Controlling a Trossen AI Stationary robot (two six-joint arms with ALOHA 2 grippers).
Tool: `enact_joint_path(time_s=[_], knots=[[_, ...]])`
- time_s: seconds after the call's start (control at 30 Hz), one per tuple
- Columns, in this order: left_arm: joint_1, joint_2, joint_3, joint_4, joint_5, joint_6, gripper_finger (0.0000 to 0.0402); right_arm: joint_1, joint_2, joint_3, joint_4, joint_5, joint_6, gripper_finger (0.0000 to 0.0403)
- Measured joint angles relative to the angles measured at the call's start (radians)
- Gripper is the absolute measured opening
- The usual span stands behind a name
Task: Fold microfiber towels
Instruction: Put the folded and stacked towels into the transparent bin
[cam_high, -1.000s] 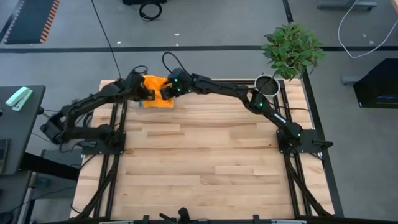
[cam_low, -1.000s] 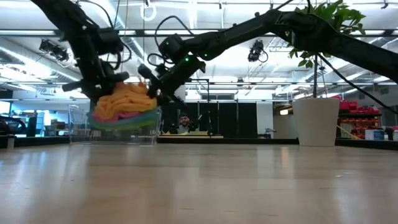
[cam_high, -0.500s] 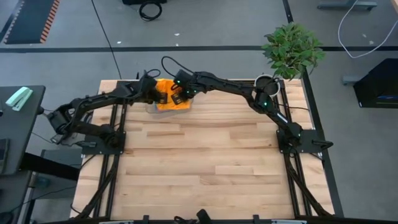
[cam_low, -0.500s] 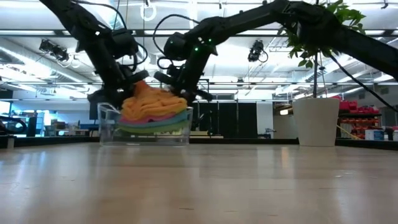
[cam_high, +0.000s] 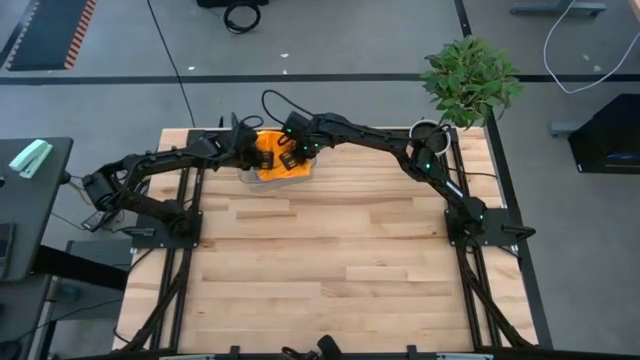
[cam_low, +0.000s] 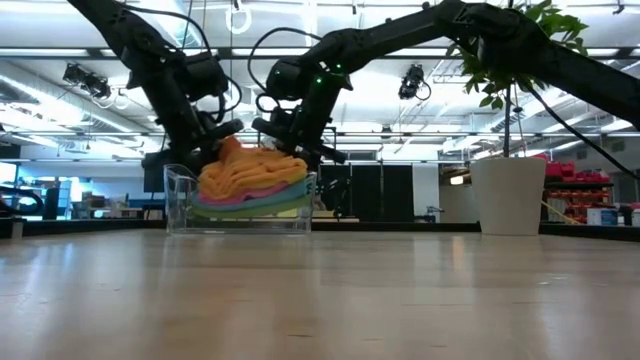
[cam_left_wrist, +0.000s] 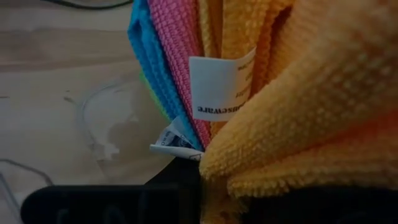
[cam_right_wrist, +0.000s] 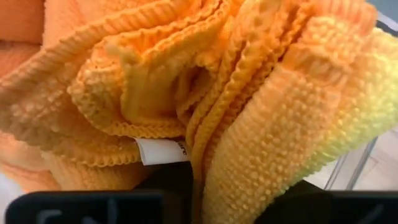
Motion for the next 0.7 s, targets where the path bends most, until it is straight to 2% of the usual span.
enact_joint_path(time_s=[0.17,0.47,0.63,0.7], knots=[[0.0,0.0,0.0,-0.028,0.0,-0.012,0.0064,0.001,0.0,0.0,-0.001,-0.031,-0.001,0.0123],[0.002,-0.001,-0.002,-0.09,-0.039,-0.049,0.0064,-0.029,-0.068,-0.002,-0.026,-0.004,-0.033,0.0228],[0.009,0.0,-0.004,-0.111,-0.047,-0.095,0.0064,-0.051,-0.154,-0.002,-0.021,0.023,-0.079,0.0251],[0.012,0.0,-0.004,-0.119,-0.042,-0.107,0.0085,-0.059,-0.188,-0.002,-0.018,0.02,-0.092,0.0252]])
